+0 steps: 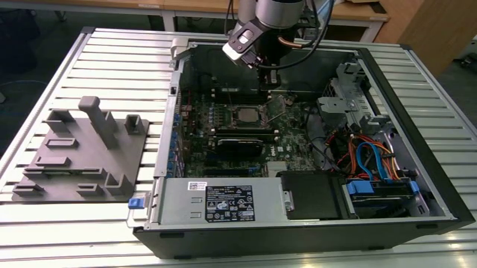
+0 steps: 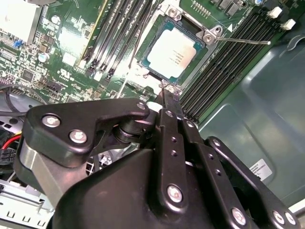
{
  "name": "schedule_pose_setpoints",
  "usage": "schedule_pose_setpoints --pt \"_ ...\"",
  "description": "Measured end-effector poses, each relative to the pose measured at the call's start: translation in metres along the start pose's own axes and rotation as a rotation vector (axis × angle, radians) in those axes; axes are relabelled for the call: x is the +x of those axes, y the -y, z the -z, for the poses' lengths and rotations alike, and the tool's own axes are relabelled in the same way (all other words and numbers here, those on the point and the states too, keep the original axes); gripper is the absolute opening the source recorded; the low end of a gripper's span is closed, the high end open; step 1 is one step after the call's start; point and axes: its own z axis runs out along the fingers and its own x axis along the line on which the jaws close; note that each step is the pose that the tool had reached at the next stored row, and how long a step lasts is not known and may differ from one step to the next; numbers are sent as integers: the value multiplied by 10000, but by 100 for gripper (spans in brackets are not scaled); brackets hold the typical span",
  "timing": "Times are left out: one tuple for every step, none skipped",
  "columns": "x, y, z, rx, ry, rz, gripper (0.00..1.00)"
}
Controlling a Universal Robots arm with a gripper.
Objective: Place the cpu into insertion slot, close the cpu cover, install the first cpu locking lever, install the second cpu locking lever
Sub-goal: 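Close the cpu cover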
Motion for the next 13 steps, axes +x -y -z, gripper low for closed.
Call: schedule_pose_setpoints --pt "0 -5 0 0 0 0 10" --pt "0 -10 0 0 0 0 10" --pt "-1 -14 0 0 0 0 10" --pt "-1 -19 0 0 -1 0 10" --pt "-1 -23 -1 0 -1 0 10" --pt "-1 -27 -1 0 0 0 10" --pt "-1 -32 0 0 0 0 10" --pt "-2 -36 -1 0 0 0 10" --pt "-2 -39 -1 0 0 0 10" --pt "-2 -43 -1 0 0 1 10" --pt "-2 -46 -1 0 0 0 10" --pt "-2 -50 -1 0 0 0 10" --pt "-2 -53 -1 0 0 0 10"
